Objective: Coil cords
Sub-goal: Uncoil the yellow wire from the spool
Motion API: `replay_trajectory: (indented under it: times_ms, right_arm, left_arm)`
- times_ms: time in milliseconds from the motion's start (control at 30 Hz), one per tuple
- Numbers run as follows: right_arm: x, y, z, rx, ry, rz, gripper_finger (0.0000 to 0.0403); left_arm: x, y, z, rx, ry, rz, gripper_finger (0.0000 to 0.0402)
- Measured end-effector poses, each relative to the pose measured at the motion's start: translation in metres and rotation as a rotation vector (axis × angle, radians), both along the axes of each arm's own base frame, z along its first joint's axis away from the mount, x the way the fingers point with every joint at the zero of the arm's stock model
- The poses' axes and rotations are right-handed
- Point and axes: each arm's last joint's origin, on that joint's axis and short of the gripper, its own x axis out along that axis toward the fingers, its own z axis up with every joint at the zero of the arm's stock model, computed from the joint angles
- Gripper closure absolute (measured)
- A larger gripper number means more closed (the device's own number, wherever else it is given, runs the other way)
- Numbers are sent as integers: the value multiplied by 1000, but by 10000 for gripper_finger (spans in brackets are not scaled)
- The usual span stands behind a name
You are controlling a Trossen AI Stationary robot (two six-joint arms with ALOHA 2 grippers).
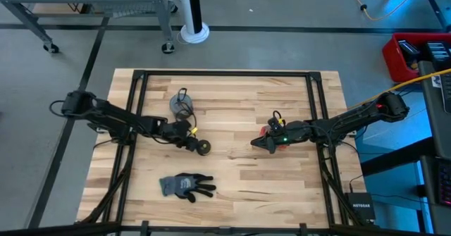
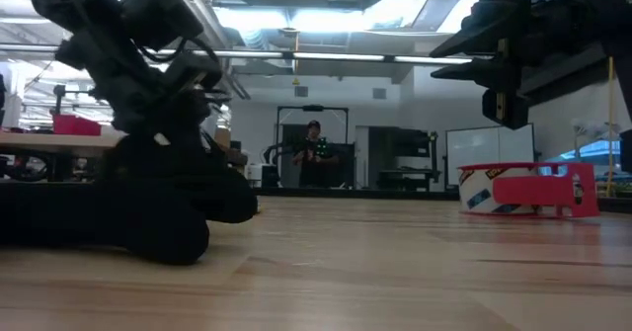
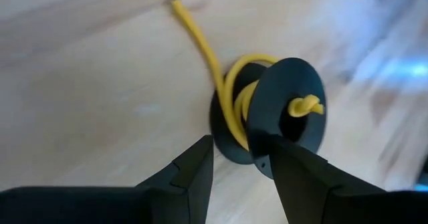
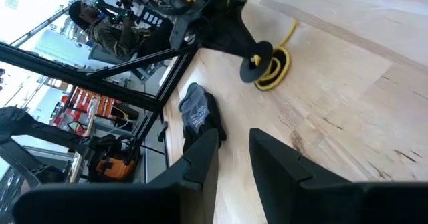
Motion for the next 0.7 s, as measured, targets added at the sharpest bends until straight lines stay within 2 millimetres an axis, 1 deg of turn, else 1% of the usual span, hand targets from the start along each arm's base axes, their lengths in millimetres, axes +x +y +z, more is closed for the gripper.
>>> replay_trajectory:
  times_ms: [100, 200, 333, 433, 700]
  right_arm:
    - [0, 0, 0, 0, 1, -1, 313]
    - [0, 0, 0, 0, 0, -1, 313]
    - [0, 0, 0, 0, -1, -1, 313]
    - [0, 0, 0, 0, -1, -1, 313]
    - [0, 0, 1, 1, -11, -4, 313]
  left_arm:
    - [7, -1, -6, -13, -34, -28, 269]
    - [11, -2, -12, -32, -32, -18, 291]
    - [16, -2, -15, -27, -59, -31, 344]
    - [19, -2, -13, 18, -110, -75, 387]
    - [22, -1, -8, 116, -180, -154, 399]
